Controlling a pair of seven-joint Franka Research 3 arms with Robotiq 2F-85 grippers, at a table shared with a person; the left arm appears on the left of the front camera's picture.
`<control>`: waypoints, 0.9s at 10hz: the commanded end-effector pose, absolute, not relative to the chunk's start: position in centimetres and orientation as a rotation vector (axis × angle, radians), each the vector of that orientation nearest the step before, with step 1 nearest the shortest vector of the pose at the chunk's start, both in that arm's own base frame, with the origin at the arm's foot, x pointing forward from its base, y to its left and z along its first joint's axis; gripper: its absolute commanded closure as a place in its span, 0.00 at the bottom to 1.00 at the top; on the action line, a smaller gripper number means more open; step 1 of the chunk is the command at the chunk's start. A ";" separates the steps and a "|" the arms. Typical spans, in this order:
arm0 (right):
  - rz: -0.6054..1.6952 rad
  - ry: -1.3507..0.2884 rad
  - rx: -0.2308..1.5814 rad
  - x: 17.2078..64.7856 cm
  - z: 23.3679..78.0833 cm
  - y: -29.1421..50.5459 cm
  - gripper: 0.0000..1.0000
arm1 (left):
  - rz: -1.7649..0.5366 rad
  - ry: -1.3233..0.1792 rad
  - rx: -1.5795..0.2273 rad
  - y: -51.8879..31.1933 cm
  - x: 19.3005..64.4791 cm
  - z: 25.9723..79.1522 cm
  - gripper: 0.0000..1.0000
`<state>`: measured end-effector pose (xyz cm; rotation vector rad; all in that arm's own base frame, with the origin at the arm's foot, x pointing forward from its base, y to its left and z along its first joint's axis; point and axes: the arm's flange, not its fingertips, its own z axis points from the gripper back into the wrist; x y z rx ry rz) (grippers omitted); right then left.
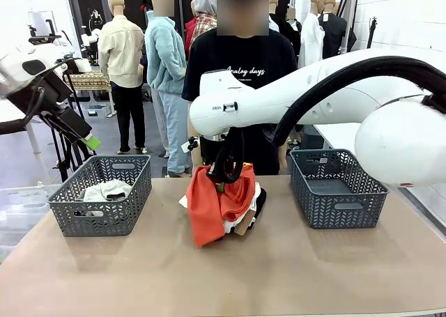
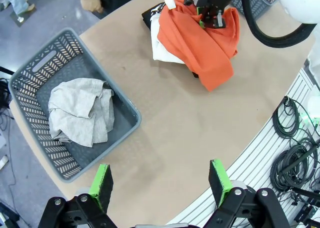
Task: Sort the tops and bottoms.
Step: Lift clothes from the center of the table with your right hand.
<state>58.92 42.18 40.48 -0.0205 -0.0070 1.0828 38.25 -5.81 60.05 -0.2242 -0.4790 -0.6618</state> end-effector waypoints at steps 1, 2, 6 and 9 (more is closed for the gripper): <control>1.068 -0.034 -0.019 57.6 40.7 41.4 1.00 | -0.658 -0.474 -0.226 -5.8 38.2 60.3 0.00; 1.072 -0.042 -0.020 57.4 41.1 41.5 1.00 | -0.658 -0.474 -0.226 -5.8 38.2 60.3 0.00; 0.988 -0.109 -0.055 56.7 45.2 39.2 1.00 | -0.658 -0.474 -0.226 -5.8 38.2 60.3 0.00; 1.013 -0.130 -0.084 56.5 45.6 39.4 1.00 | -0.658 -0.474 -0.226 -5.8 38.2 60.3 0.00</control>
